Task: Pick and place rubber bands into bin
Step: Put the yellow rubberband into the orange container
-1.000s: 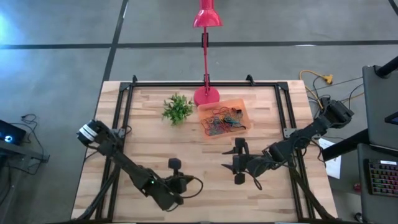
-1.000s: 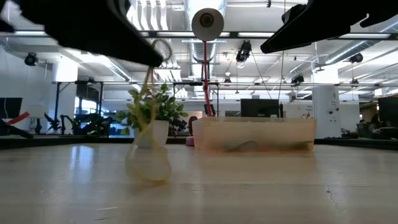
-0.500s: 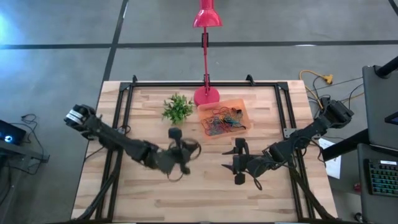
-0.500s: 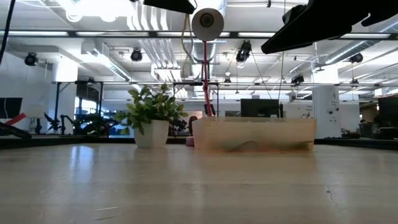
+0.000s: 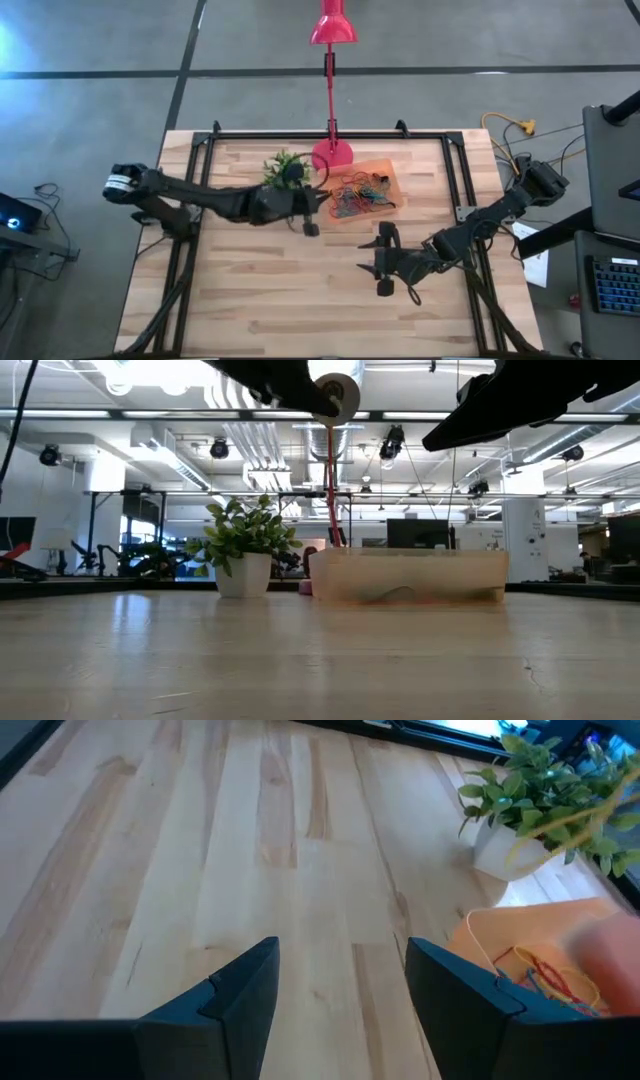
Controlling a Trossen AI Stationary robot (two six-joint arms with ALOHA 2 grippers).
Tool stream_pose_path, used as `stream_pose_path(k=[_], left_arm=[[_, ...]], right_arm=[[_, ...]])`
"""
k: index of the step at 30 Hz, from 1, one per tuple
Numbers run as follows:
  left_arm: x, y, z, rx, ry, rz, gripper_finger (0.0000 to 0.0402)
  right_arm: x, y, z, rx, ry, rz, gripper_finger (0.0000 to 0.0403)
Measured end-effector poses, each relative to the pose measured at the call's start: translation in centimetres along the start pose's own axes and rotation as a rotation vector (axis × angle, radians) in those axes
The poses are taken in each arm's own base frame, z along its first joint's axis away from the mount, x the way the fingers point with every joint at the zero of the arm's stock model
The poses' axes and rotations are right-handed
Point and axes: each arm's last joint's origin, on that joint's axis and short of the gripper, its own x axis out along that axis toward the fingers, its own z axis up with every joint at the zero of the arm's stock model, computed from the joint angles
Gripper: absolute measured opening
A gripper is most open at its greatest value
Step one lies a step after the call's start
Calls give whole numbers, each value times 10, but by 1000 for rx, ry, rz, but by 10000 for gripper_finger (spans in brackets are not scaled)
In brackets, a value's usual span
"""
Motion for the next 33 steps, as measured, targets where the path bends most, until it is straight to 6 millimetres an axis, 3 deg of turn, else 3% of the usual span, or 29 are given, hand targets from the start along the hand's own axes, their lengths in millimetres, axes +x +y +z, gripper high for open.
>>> stream_pose_path(k=[10,14,26,33], left_arm=[[58,24,-30,-58,4,13,0],[74,29,-43,-87,22,22,0],[103,53,-76,-248,70,-62,0],[112,47,-87,-262,105,-83,0]], right_arm=[[0,0,-4,34,10,-2,205],[0,-1,-4,-39,17,-5,205],[0,-1,-6,-8,30,-9,205],[0,-1,-7,-42,33,-8,206]])
